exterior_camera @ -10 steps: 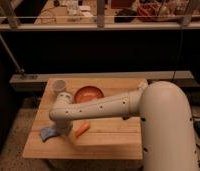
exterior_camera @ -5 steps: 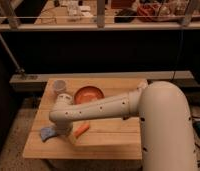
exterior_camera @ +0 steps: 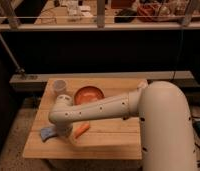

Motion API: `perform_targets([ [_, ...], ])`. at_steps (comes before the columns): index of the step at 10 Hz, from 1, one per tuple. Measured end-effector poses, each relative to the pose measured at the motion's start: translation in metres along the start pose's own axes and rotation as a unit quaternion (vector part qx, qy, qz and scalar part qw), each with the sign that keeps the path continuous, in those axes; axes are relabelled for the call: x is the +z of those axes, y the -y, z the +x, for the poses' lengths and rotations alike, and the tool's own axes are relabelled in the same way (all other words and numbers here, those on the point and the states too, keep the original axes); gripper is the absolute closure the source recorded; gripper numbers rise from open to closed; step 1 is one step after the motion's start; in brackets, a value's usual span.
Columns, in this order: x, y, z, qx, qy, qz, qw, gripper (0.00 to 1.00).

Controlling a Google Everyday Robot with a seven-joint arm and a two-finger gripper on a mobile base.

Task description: Place the pepper on the white sponge

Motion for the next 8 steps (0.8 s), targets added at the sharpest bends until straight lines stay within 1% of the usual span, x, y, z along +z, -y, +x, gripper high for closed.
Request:
perform_targets([
  [3, -0.0021, -0.0015, -0.0024, -0.002, -0.001, 0.000, 1.0000, 0.20],
  [4, -0.0033, -0.0021, -0.0035, -0.003, -0.001, 0.000, 1.0000, 0.25],
  [5, -0.0039, -0.0018, -0.0046, -0.004, -0.001, 0.000, 1.0000, 0.25],
  [8, -0.0056, -0.0028, -0.0080, -0.009, -0.002, -0.001, 1.0000, 0.25],
])
